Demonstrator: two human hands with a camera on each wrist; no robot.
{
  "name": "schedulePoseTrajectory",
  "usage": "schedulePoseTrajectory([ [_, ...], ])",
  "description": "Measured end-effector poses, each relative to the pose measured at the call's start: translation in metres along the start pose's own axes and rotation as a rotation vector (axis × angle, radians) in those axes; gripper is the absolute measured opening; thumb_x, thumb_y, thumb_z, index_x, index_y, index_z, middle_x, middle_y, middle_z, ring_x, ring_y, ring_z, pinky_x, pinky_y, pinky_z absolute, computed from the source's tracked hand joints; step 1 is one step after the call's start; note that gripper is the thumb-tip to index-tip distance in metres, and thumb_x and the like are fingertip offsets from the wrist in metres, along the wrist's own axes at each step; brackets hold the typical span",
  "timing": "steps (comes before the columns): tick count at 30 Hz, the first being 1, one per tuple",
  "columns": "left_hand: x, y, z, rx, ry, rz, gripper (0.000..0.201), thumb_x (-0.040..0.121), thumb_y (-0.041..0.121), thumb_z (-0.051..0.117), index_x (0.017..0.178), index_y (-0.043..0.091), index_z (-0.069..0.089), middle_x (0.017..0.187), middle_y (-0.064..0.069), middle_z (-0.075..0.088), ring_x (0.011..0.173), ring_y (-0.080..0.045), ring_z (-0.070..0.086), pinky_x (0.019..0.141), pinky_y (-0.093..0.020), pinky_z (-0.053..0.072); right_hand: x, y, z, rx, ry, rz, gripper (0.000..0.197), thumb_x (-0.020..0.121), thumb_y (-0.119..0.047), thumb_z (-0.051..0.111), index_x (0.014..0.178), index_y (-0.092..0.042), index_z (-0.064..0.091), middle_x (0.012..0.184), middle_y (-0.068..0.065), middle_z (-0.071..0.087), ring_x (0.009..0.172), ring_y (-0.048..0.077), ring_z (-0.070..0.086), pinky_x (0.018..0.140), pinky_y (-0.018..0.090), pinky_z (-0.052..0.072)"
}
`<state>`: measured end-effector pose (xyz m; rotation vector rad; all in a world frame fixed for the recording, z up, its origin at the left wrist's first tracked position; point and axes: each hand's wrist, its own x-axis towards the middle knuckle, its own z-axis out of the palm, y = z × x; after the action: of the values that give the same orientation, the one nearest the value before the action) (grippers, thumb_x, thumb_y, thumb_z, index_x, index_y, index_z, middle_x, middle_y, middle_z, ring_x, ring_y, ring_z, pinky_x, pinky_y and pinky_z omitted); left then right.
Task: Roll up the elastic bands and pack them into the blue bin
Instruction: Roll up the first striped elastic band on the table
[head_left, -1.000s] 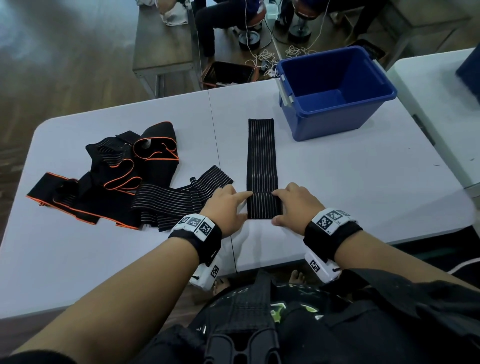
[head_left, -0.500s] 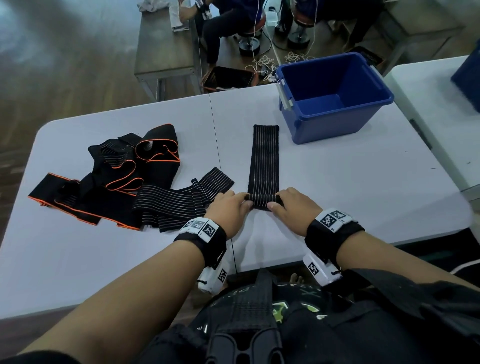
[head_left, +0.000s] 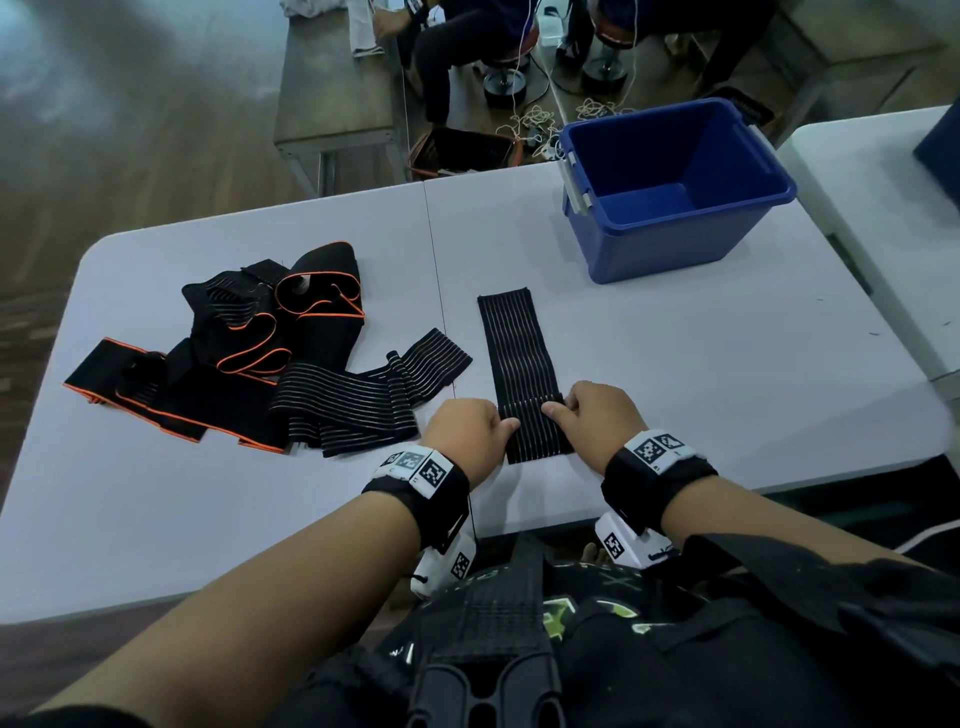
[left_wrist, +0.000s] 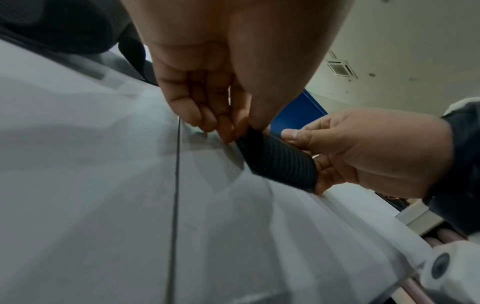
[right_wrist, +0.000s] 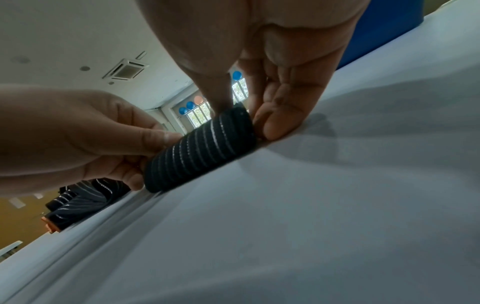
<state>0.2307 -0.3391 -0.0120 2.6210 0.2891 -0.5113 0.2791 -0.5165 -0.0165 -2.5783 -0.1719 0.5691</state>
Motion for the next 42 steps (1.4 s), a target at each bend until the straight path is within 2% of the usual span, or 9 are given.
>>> schedulePoseTrajectory([
  [3, -0.004, -0.001, -0.001, -0.148, 0.094, -0.018, 0.026, 0.091, 0.041, 0.068, 0.082, 0.02, 0.055, 0.075, 0.004, 0.064, 0.073, -0.014, 0.061, 0.066, -0.03, 0.049, -0.002, -0.001, 0.003, 0.123, 0.045, 0.022, 0.033, 0.094, -0.038, 0.063, 0.114, -0.02, 0.045, 0.087, 0.002, 0.065, 0.08, 0.019, 0.062, 0.076, 0.037, 0.053],
  [7, -0.005, -0.001, -0.004, -0.13, 0.073, 0.052, 0.018, 0.093, 0.039, 0.066, 0.103, 0.024, 0.063, 0.082, 0.005, 0.072, 0.081, -0.013, 0.066, 0.073, -0.028, 0.052, -0.002, -0.002, 0.001, 0.038, 0.035, -0.049, 0.02, 0.096, -0.03, 0.06, 0.111, -0.018, 0.053, 0.091, 0.004, 0.068, 0.086, 0.023, 0.064, 0.078, 0.037, 0.053],
  [12, -0.006, 0.0, -0.005, -0.011, 0.066, 0.151, 0.031, 0.1, 0.041, 0.056, 0.112, 0.018, 0.073, 0.102, -0.002, 0.072, 0.097, -0.019, 0.065, 0.083, -0.029, 0.05, 0.0, 0.001, 0.002, -0.074, 0.008, -0.117, 0.027, 0.1, -0.026, 0.053, 0.12, -0.012, 0.064, 0.106, 0.009, 0.07, 0.104, 0.028, 0.063, 0.088, 0.035, 0.05],
  [15, -0.007, -0.004, -0.008, 0.046, 0.023, 0.207, 0.044, 0.093, 0.056, 0.059, 0.118, 0.021, 0.071, 0.108, -0.001, 0.062, 0.103, -0.018, 0.06, 0.086, -0.032, 0.05, -0.001, 0.007, 0.004, -0.103, -0.039, -0.163, 0.043, 0.096, -0.047, 0.054, 0.115, -0.011, 0.065, 0.096, 0.0, 0.057, 0.094, 0.022, 0.06, 0.078, 0.03, 0.043],
  [22, -0.006, -0.017, -0.01, 0.202, -0.066, 0.269, 0.087, 0.072, 0.061, 0.08, 0.147, 0.03, 0.046, 0.125, 0.0, 0.052, 0.12, -0.02, 0.048, 0.099, -0.037, 0.047, -0.008, 0.021, -0.005, -0.27, -0.172, -0.257, 0.087, 0.076, -0.056, 0.075, 0.147, -0.021, 0.039, 0.122, 0.003, 0.05, 0.117, 0.022, 0.047, 0.099, 0.037, 0.045],
  [27, -0.006, -0.023, -0.003, 0.031, -0.005, 0.261, 0.051, 0.09, 0.047, 0.068, 0.138, 0.034, 0.056, 0.108, -0.001, 0.056, 0.106, -0.021, 0.055, 0.091, -0.035, 0.048, -0.006, 0.023, -0.01, -0.163, -0.18, -0.253, 0.061, 0.081, -0.057, 0.068, 0.133, -0.029, 0.052, 0.105, -0.001, 0.053, 0.102, 0.02, 0.052, 0.09, 0.036, 0.047],
  [31, -0.002, -0.022, -0.003, -0.137, -0.002, 0.179, 0.014, 0.096, 0.044, 0.06, 0.1, 0.032, 0.065, 0.087, 0.005, 0.061, 0.086, -0.017, 0.06, 0.072, -0.029, 0.044, 0.001, 0.022, -0.011, -0.073, -0.162, -0.223, 0.018, 0.093, -0.049, 0.057, 0.08, -0.038, 0.049, 0.083, -0.007, 0.051, 0.081, 0.019, 0.054, 0.066, 0.029, 0.037],
  [36, 0.004, -0.018, -0.007, -0.267, 0.013, 0.065, 0.032, 0.101, 0.048, 0.052, 0.108, 0.022, 0.07, 0.086, 0.007, 0.067, 0.084, -0.012, 0.062, 0.073, -0.025, 0.043, 0.009, 0.023, -0.009, 0.057, -0.118, -0.133, 0.026, 0.099, -0.037, 0.053, 0.115, -0.021, 0.065, 0.096, -0.009, 0.058, 0.09, 0.012, 0.054, 0.077, 0.026, 0.037],
  [42, 0.01, -0.014, -0.007, -0.275, -0.007, -0.003, 0.05, 0.103, 0.049, 0.046, 0.083, 0.009, 0.068, 0.065, -0.001, 0.057, 0.062, -0.018, 0.054, 0.058, -0.029, 0.041, 0.012, 0.022, -0.007, 0.06, -0.099, -0.078, 0.026, 0.1, -0.037, 0.051, 0.095, -0.019, 0.069, 0.086, -0.005, 0.065, 0.082, 0.017, 0.059, 0.065, 0.028, 0.037],
])
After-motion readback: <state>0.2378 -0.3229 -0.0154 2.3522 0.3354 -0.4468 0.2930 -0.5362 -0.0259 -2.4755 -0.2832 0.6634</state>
